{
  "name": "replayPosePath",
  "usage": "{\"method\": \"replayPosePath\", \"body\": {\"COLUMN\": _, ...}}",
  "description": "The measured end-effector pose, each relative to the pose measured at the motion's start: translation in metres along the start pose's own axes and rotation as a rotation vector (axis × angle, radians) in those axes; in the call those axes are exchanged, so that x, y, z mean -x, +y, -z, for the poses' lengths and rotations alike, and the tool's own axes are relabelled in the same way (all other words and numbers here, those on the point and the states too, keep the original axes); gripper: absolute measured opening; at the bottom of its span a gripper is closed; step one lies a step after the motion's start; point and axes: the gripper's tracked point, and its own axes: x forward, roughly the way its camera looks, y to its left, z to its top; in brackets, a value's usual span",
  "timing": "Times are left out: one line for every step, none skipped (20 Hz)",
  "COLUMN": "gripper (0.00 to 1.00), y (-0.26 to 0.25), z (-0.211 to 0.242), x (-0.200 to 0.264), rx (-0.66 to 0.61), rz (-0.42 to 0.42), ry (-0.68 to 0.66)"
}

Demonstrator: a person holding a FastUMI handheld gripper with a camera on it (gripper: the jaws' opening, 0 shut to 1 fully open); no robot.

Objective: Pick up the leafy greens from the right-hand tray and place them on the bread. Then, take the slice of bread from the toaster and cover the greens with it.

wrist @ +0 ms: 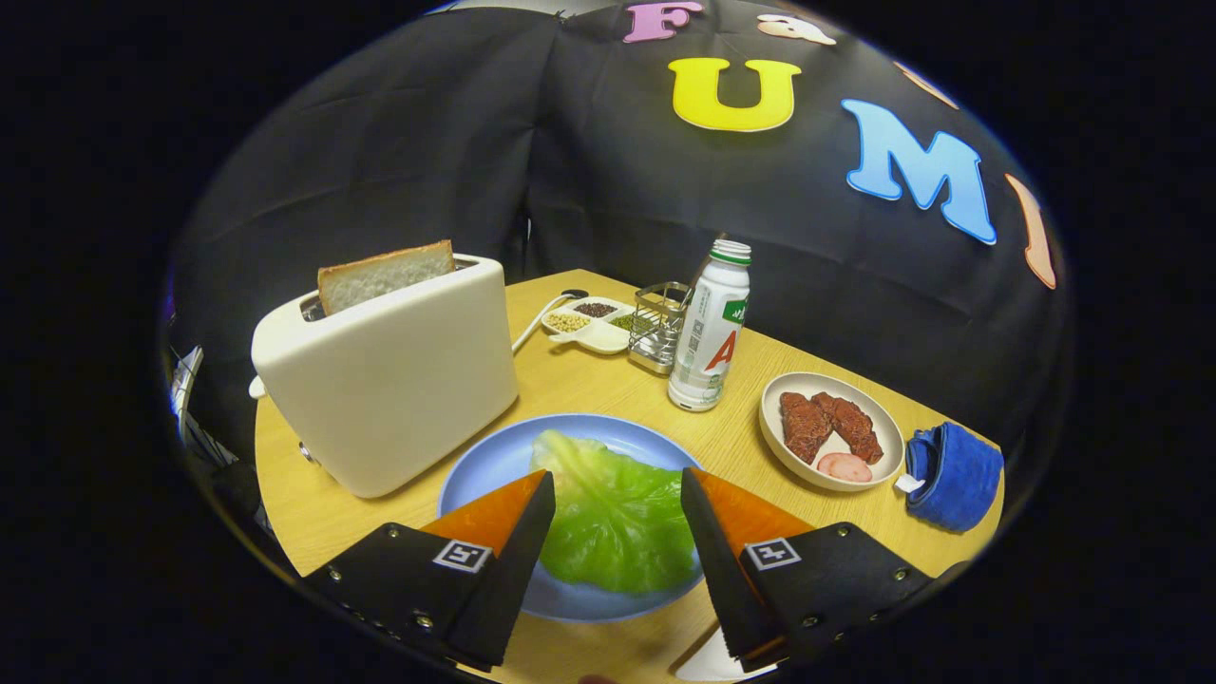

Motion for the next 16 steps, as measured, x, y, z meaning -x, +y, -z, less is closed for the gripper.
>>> {"method": "replayPosePath", "body": {"gripper": 0.82, "y": 0.002, "z": -0.003, "x": 0.004, "rx": -0.004, "rz": 0.007, "ry": -0.017}}
{"method": "replayPosePath", "body": {"gripper": 0.82, "y": 0.003, "z": -0.007, "x": 0.007, "rx": -0.007, "rz": 0.015, "ry": -0.04}}
{"method": "replayPosePath", "body": {"gripper": 0.82, "y": 0.006, "z": -0.012, "x": 0.011, "rx": -0.017, "rz": 0.026, "ry": -0.062}}
{"method": "replayPosePath", "body": {"gripper": 0.82, "y": 0.011, "z": -0.016, "x": 0.015, "rx": -0.037, "rz": 0.031, "ry": -0.091}}
{"method": "replayPosePath", "body": {"gripper": 0.82, "y": 0.017, "z": -0.023, "x": 0.019, "rx": -0.058, "rz": 0.031, "ry": -0.123}}
{"method": "replayPosePath", "body": {"gripper": 0.82, "y": 0.023, "z": -0.03, "x": 0.025, "rx": -0.08, "rz": 0.039, "ry": -0.159}}
{"method": "replayPosePath", "body": {"gripper": 0.82, "y": 0.029, "z": -0.038, "x": 0.03, "rx": -0.098, "rz": 0.046, "ry": -0.196}}
{"method": "replayPosePath", "body": {"gripper": 0.82, "y": 0.036, "z": -0.044, "x": 0.033, "rx": -0.11, "rz": 0.048, "ry": -0.225}}
{"method": "replayPosePath", "body": {"gripper": 0.82, "y": 0.044, "z": -0.052, "x": 0.037, "rx": -0.124, "rz": 0.053, "ry": -0.254}}
{"method": "replayPosePath", "body": {"gripper": 0.82, "y": 0.053, "z": -0.059, "x": 0.041, "rx": -0.136, "rz": 0.063, "ry": -0.281}}
{"method": "replayPosePath", "body": {"gripper": 0.82, "y": 0.062, "z": -0.066, "x": 0.044, "rx": -0.145, "rz": 0.079, "ry": -0.306}}
{"method": "replayPosePath", "body": {"gripper": 0.82, "y": 0.067, "z": -0.072, "x": 0.046, "rx": -0.155, "rz": 0.104, "ry": -0.324}}
{"method": "replayPosePath", "body": {"gripper": 0.82, "y": 0.074, "z": -0.077, "x": 0.047, "rx": -0.168, "rz": 0.134, "ry": -0.335}}
{"method": "replayPosePath", "body": {"gripper": 0.82, "y": 0.085, "z": -0.082, "x": 0.045, "rx": -0.175, "rz": 0.144, "ry": -0.348}}
{"method": "replayPosePath", "body": {"gripper": 0.82, "y": 0.1, "z": -0.089, "x": 0.044, "rx": -0.171, "rz": 0.132, "ry": -0.36}}
{"method": "replayPosePath", "body": {"gripper": 0.82, "y": 0.116, "z": -0.098, "x": 0.043, "rx": -0.167, "rz": 0.112, "ry": -0.369}}
